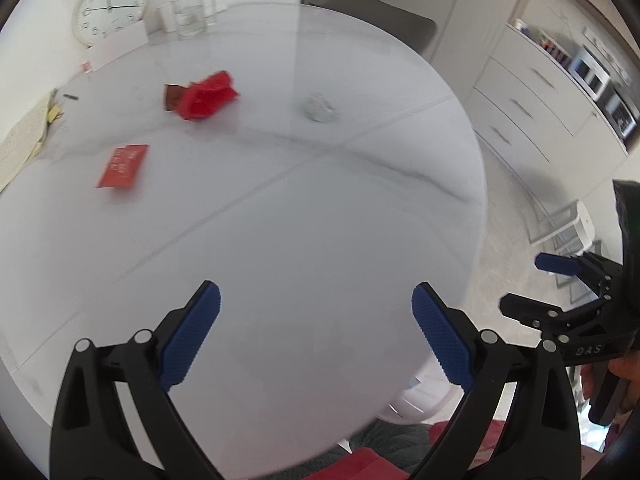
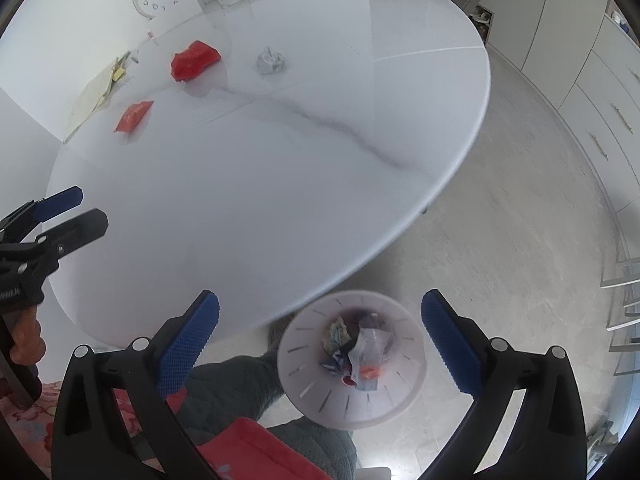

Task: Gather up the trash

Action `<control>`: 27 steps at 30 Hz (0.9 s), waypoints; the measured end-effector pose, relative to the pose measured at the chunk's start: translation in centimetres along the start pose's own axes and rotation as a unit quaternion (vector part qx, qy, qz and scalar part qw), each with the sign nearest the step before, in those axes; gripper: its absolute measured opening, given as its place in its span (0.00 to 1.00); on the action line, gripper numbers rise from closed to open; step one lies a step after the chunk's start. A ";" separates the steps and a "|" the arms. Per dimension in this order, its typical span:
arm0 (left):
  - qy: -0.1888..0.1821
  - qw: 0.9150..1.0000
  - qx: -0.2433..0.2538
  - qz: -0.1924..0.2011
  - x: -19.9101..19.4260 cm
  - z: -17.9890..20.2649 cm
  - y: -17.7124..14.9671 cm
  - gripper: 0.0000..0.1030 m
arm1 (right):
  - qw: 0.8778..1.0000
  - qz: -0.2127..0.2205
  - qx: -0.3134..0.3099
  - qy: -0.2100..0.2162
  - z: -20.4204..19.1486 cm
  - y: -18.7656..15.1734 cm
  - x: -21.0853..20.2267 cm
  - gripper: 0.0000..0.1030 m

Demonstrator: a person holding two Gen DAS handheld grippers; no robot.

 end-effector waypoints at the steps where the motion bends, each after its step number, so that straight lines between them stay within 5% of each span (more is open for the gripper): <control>1: 0.005 1.000 -0.010 0.003 0.0 -1.1 0.5 0.90 | 1.000 0.003 -0.001 0.001 -0.5 0.7 0.2 0.98; 11: 0.052 0.996 -0.072 0.009 2.0 -12.8 5.0 0.90 | 1.000 0.022 -0.016 0.012 -5.2 7.9 2.2 0.98; 27: 0.069 0.993 -0.084 -0.035 10.0 -22.0 9.5 0.90 | 1.000 0.010 -0.015 0.012 -7.8 18.8 8.0 0.98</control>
Point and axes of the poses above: each gripper's, at about its wrist camera, not at the fingertips, and x roughly the way its jaws point, z to its right, y to its top, the point moved 6 cm from there along x, roughly the way its jaws point, and after that the axes turned 1 degree about x, right-handed, at the moved point
